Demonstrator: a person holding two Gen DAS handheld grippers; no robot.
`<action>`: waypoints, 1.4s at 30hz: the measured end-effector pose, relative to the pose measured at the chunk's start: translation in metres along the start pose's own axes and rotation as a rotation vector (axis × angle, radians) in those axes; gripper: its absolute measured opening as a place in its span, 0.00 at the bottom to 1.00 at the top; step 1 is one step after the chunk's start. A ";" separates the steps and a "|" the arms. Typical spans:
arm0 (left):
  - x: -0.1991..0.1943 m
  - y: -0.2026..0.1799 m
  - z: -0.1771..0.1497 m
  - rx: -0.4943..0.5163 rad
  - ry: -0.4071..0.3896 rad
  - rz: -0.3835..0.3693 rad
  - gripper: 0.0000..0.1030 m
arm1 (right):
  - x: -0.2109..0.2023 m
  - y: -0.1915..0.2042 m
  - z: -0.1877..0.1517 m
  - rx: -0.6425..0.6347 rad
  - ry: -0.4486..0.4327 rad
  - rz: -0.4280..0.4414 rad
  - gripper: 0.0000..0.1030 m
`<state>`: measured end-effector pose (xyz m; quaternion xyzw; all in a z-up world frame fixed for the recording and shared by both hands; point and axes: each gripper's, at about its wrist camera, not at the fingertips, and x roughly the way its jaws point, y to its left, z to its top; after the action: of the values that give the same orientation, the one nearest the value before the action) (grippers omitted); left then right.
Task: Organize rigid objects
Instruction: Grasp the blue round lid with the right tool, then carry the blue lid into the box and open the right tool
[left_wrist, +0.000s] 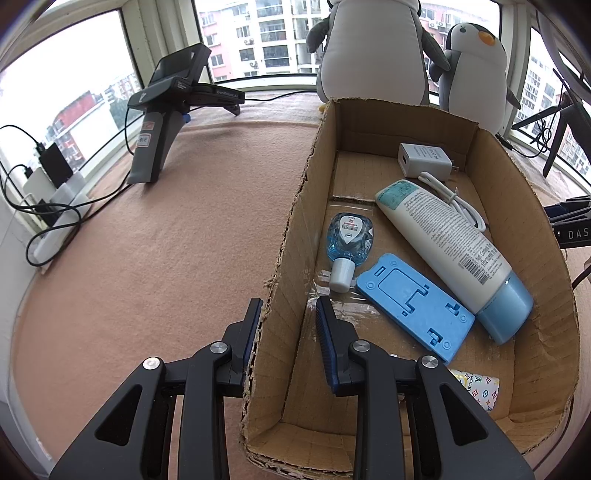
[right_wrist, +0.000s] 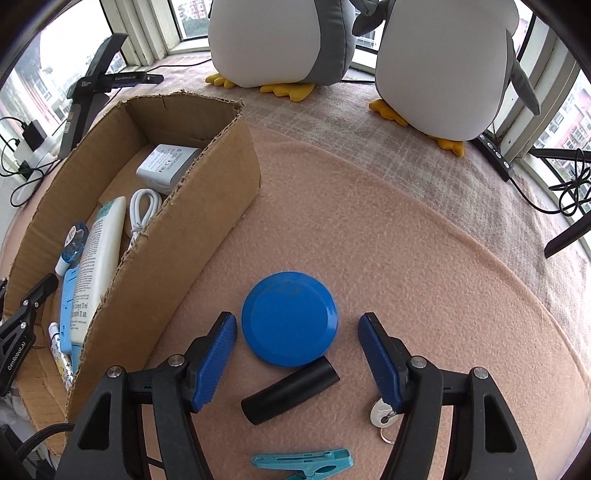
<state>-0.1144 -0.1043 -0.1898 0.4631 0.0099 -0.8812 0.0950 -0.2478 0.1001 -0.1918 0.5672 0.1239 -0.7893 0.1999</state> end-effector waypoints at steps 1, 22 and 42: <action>0.000 0.000 0.000 0.000 0.000 0.000 0.26 | 0.000 -0.001 0.000 0.002 -0.001 -0.004 0.56; 0.000 -0.001 -0.001 -0.002 -0.001 -0.004 0.26 | -0.047 -0.001 -0.008 0.079 -0.114 0.011 0.45; 0.000 -0.002 -0.002 -0.010 0.000 -0.012 0.26 | -0.093 0.125 -0.036 -0.214 -0.136 0.175 0.45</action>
<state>-0.1134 -0.1017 -0.1909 0.4626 0.0172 -0.8816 0.0922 -0.1341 0.0206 -0.1119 0.4965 0.1437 -0.7878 0.3351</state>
